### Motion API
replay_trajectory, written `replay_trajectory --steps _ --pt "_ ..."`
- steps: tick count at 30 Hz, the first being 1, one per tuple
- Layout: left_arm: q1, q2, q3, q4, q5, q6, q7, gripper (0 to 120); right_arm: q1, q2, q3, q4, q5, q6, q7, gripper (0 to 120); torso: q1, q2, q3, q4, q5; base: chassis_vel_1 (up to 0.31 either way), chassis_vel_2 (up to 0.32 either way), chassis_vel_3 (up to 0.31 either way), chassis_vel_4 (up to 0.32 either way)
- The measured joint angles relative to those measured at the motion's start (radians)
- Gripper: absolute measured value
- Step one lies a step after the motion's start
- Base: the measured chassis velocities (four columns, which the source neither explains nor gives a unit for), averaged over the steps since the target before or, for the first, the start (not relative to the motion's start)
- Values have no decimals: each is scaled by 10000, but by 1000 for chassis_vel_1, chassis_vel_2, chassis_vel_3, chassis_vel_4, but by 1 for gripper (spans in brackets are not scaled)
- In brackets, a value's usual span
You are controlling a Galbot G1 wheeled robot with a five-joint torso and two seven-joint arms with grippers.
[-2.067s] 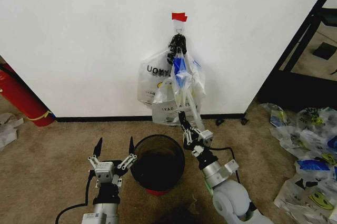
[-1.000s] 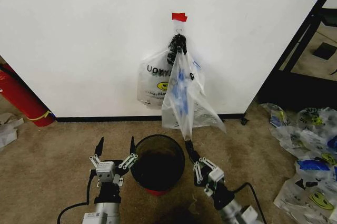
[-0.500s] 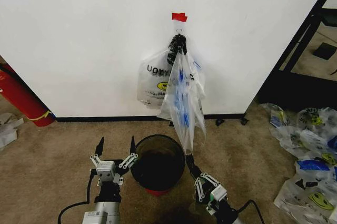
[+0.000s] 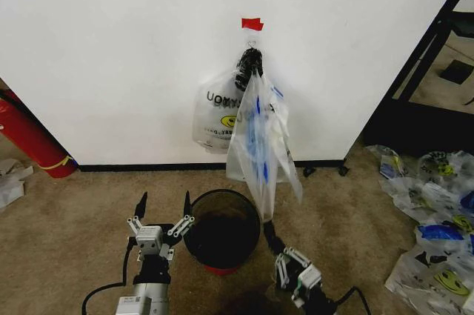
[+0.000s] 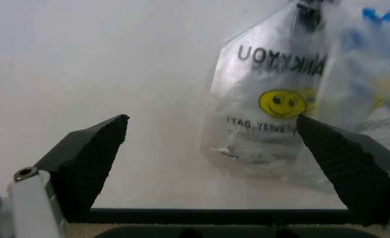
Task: Pick up the garbage bag from the wall and place it over the trash bin.
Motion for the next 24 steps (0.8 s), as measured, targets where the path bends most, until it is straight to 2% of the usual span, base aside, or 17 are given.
replay_trajectory --steps 3,7,8,11,14,15,16,17,18,19,20,21,22,24 --pt "-127 313 31 -213 -164 184 2 100 411 137 -2 98 319 -395 166 0 0 0 0 1 0 0 0 0 0" --pt "-604 1308 149 -743 -681 778 10 100 1474 464 -69 184 1025 -1269 488 0 0 0 0 3 0 0 0 0 0" --pt "-604 1308 149 -743 -681 778 10 100 1474 464 -69 184 1025 -1269 488 0 0 0 0 3 0 0 0 0 0" --pt "-1147 2474 309 -1265 -1618 1534 0 100 2110 560 -186 153 1300 -1823 690 0 1 0 0 4 -2 0 0 0 0" --pt "-2082 4388 397 -1839 -3243 2557 -231 100 2595 697 -393 -63 1321 -2187 875 0 1 0 1 -4 -5 0 0 0 0" --pt "-2082 4388 397 -1839 -3243 2557 -231 100 2595 697 -393 -63 1321 -2187 875 0 1 0 1 -4 -5 0 0 0 0" --pt "-2351 5074 290 -2117 -3981 3009 -380 100 2797 741 -564 -202 1312 -2291 940 0 1 0 1 -10 -7 0 0 0 0" --pt "-2457 5413 186 -2257 -4396 3263 -478 100 2974 771 -730 -327 1304 -2355 977 0 2 0 1 -8 -1 0 0 0 0" --pt "-2650 5926 41 -2374 -4973 3634 -613 100 3164 814 -906 -468 1289 -2414 1011 0 1 0 1 10 1 0 0 0 0" --pt "-3068 6600 -45 -2423 -5772 4089 -785 100 3278 894 -1057 -599 1249 -2451 1033 0 1 0 1 13 -4 0 0 0 0" --pt "-3479 7063 -42 -2439 -6310 4387 -908 100 3304 952 -1132 -685 1204 -2460 1044 0 1 -1 1 5 -6 0 0 0 0" --pt "-3898 7461 -2 -2448 -6857 4665 -1020 100 3330 1008 -1189 -772 1157 -2460 1052 0 1 -1 1 -3 -5 0 0 0 0" --pt "-3898 7461 -2 -2448 -6857 4665 -1020 100 3330 1008 -1189 -772 1157 -2460 1052 0 1 -1 1 -3 -5 0 0 0 0" --pt "-4553 8076 93 -2450 -7750 5096 -1202 100 3435 1090 -1333 -958 1094 -2460 1060 0 2 0 2 -7 -4 0 0 0 0"
